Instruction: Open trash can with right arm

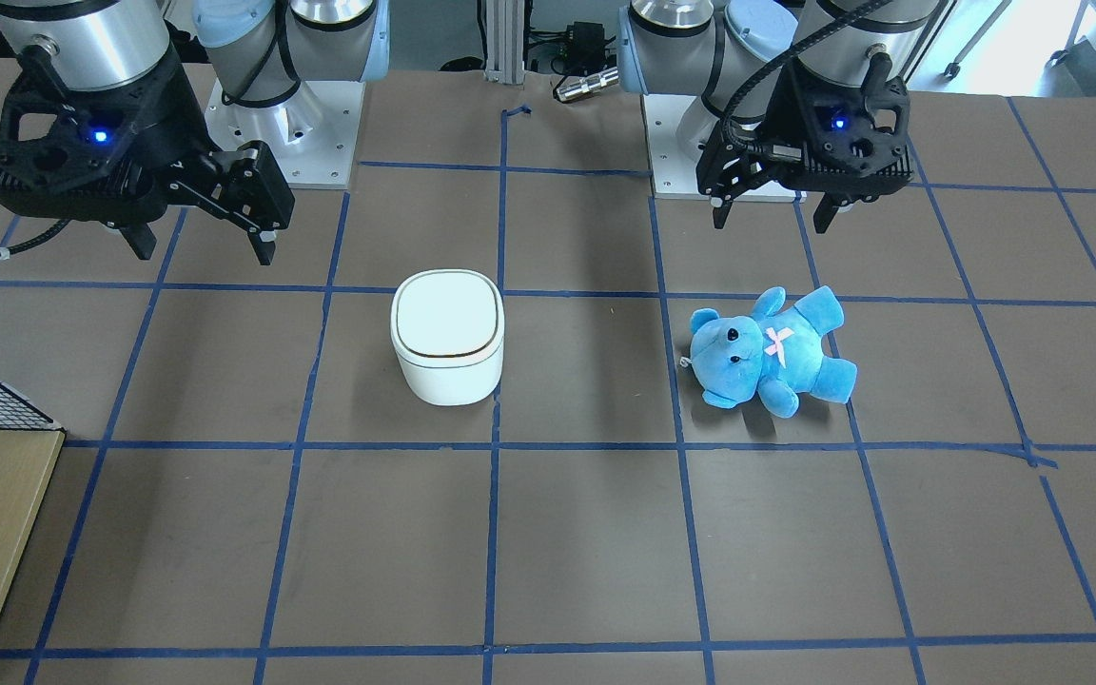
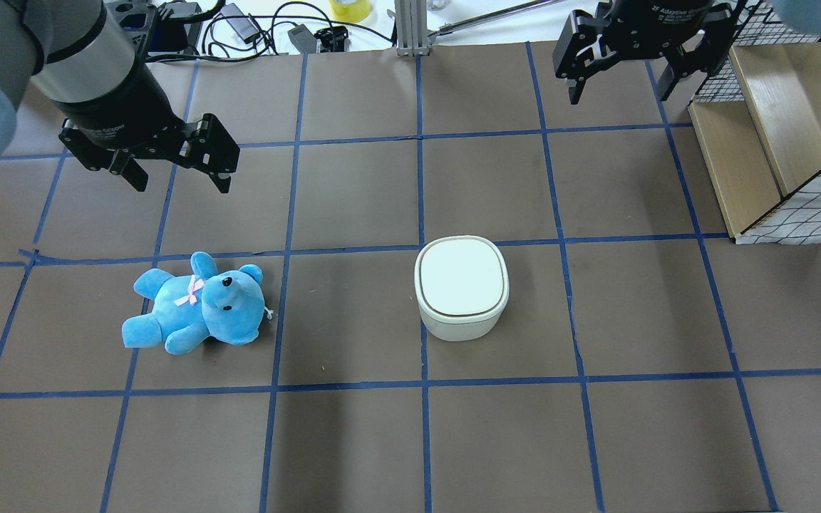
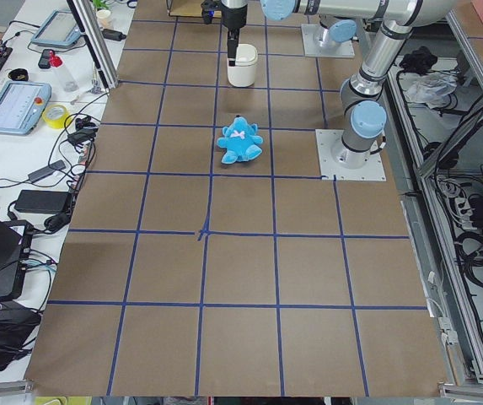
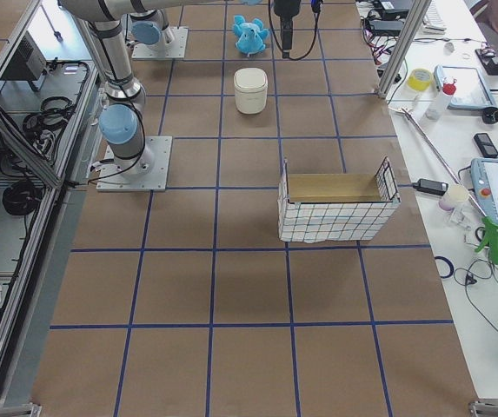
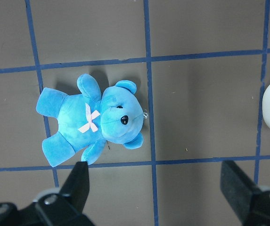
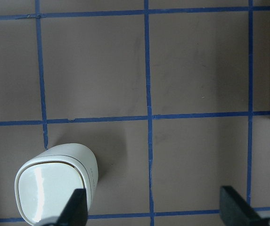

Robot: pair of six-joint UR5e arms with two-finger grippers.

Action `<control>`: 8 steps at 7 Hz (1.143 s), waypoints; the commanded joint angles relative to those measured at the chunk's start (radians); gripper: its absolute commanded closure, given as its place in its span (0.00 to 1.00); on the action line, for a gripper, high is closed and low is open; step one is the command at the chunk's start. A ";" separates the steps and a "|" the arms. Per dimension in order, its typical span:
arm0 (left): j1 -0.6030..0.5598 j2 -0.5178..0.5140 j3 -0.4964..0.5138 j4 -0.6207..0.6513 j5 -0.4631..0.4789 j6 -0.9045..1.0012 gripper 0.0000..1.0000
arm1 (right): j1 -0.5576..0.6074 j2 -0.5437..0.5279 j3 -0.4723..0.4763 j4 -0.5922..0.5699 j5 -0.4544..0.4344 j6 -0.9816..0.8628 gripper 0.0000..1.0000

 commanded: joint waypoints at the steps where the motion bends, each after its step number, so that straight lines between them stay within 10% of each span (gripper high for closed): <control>1: 0.000 0.000 0.000 0.000 0.000 0.000 0.00 | 0.001 0.000 0.003 -0.001 0.000 0.000 0.00; 3: 0.000 0.000 0.000 0.000 0.000 0.000 0.00 | 0.002 0.000 0.003 -0.002 0.002 0.006 0.00; 4: 0.000 0.000 0.000 0.000 0.000 -0.002 0.00 | 0.002 0.000 0.001 -0.016 0.003 0.010 0.16; 5: 0.000 0.000 0.000 0.000 0.000 0.000 0.00 | 0.013 0.000 0.001 -0.001 0.049 0.013 0.76; 6: 0.000 0.000 0.000 0.000 0.000 -0.002 0.00 | 0.060 0.012 0.007 0.031 0.102 0.062 1.00; 8: 0.000 0.000 0.000 0.000 0.000 0.000 0.00 | 0.192 0.043 0.080 -0.016 0.104 0.219 1.00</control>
